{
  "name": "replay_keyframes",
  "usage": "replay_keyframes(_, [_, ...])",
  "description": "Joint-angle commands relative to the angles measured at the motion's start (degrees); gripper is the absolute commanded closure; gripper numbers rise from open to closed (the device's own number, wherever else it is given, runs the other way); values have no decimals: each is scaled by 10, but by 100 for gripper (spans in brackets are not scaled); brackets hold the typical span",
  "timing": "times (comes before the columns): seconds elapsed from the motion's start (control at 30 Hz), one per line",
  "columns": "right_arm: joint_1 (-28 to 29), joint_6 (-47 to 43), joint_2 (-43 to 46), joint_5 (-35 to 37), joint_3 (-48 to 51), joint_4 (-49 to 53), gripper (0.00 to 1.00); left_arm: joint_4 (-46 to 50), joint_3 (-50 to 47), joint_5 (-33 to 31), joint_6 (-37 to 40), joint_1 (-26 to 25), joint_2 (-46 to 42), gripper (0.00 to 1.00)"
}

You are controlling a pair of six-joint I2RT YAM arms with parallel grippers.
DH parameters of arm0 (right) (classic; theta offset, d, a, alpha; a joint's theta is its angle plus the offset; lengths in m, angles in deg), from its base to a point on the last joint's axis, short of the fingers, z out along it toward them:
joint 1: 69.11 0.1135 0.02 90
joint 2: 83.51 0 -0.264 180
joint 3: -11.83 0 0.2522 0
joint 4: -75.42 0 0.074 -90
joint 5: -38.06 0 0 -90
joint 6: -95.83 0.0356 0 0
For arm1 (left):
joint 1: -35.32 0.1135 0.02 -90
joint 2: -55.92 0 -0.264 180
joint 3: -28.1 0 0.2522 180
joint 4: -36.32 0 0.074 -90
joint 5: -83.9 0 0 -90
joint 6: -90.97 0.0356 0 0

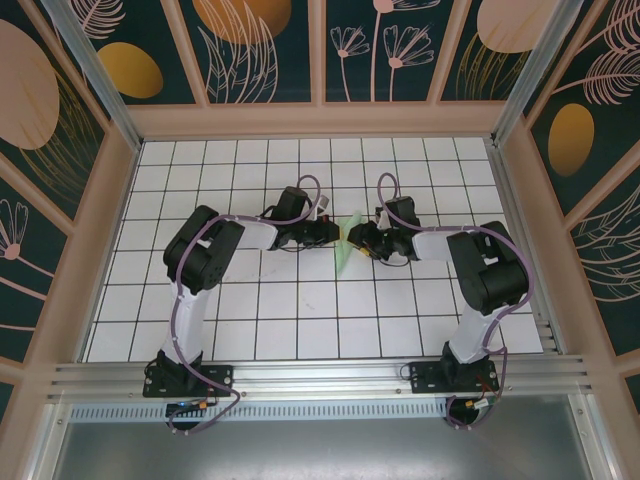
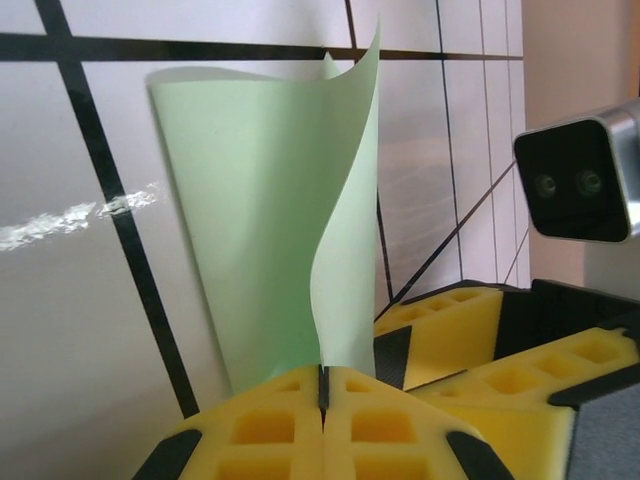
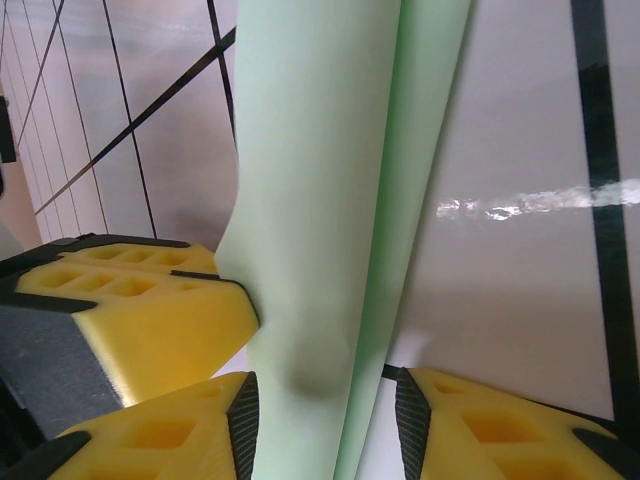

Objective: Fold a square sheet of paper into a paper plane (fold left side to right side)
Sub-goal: Fold the wing for the fifth time at the center of the table.

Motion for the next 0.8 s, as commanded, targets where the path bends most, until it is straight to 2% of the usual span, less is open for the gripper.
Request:
replay_keyframes(0.0, [5, -29, -37, 46, 8, 40, 55, 11, 16, 1, 28, 1, 11, 100])
replay_keyframes(0.5, [-3, -47, -2, 60, 28, 49, 54, 12, 22, 1, 48, 13, 32, 100])
replay_keyframes(0.77, [-30, -49, 52, 31, 41, 33, 54, 18, 28, -3, 53, 16, 44, 100])
